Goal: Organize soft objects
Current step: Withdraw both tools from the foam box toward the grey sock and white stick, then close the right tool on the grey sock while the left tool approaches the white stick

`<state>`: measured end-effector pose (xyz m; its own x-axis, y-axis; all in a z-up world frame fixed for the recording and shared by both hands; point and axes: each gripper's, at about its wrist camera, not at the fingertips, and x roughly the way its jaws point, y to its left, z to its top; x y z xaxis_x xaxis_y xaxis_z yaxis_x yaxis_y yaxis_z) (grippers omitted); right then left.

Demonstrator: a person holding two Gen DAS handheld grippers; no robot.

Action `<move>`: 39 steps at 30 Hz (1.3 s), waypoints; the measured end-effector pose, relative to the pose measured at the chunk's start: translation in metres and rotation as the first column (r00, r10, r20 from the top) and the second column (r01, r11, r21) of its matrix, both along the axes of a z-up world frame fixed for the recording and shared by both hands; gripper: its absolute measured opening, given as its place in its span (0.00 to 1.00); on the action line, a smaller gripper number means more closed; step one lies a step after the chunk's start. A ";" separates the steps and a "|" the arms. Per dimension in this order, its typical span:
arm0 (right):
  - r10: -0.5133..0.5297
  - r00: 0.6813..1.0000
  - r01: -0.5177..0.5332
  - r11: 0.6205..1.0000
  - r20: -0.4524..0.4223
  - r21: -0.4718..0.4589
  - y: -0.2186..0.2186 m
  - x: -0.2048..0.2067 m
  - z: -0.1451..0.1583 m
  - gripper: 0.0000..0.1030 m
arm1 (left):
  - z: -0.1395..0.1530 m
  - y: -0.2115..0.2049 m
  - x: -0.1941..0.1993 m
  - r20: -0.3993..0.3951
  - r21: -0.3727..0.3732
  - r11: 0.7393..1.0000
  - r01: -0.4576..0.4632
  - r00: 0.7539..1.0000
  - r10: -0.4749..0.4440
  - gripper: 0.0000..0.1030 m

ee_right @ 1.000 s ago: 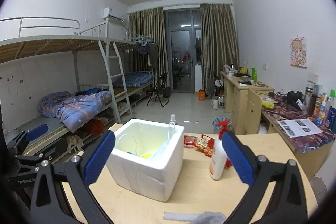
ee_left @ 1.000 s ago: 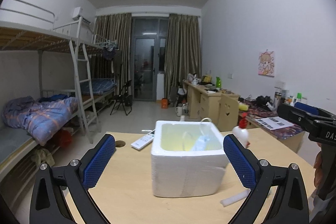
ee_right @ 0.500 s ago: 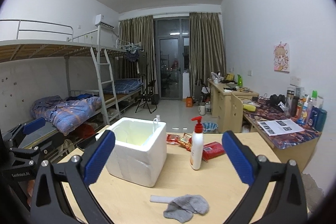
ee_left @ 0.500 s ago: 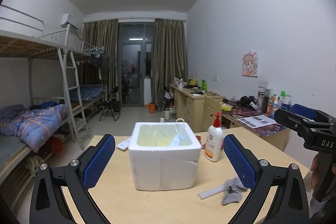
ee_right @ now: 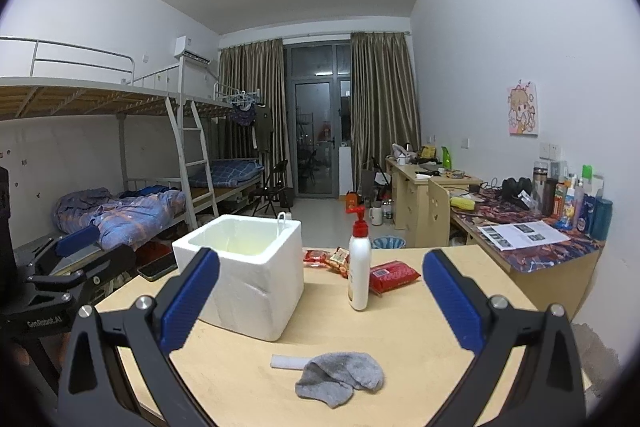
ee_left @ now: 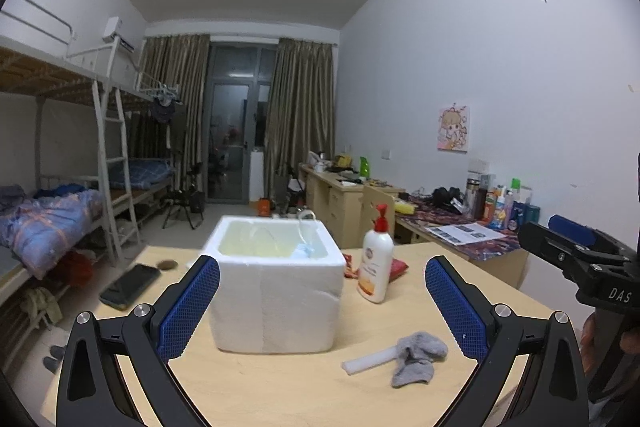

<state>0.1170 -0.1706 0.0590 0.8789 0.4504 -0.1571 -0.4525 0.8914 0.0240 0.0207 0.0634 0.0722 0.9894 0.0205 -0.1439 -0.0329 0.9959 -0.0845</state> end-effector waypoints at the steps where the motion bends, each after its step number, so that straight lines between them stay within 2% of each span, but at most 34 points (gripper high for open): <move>1: -0.006 1.000 0.006 1.000 0.000 0.005 -0.002 0.001 -0.005 1.00 | -0.005 -0.001 0.002 -0.006 -0.005 1.000 0.007 1.000 -0.007 1.00; 10: -0.019 0.997 0.018 1.000 -0.076 -0.009 -0.006 0.016 -0.044 1.00 | -0.045 -0.007 0.032 -0.059 -0.049 0.998 0.045 0.997 -0.048 1.00; 20: -0.014 0.996 0.010 0.999 -0.093 -0.041 -0.011 0.017 -0.071 1.00 | -0.076 -0.016 0.041 -0.053 -0.022 0.996 0.085 0.995 -0.086 1.00; 26: 0.000 0.990 -0.009 0.998 -0.141 -0.062 -0.011 0.023 -0.087 1.00 | -0.088 -0.018 0.054 -0.103 -0.030 0.994 0.104 0.989 -0.107 1.00; 39: 0.021 0.977 -0.038 0.996 -0.211 -0.075 -0.009 0.048 -0.097 1.00 | -0.098 -0.023 0.087 -0.188 -0.045 0.988 0.146 0.970 -0.152 1.00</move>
<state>0.1646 -0.1793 -0.0381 0.8092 0.4548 -0.3720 -0.4710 0.8806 0.0521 0.1077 0.0408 -0.0254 0.9351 -0.1325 -0.3286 0.0973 0.9878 -0.1214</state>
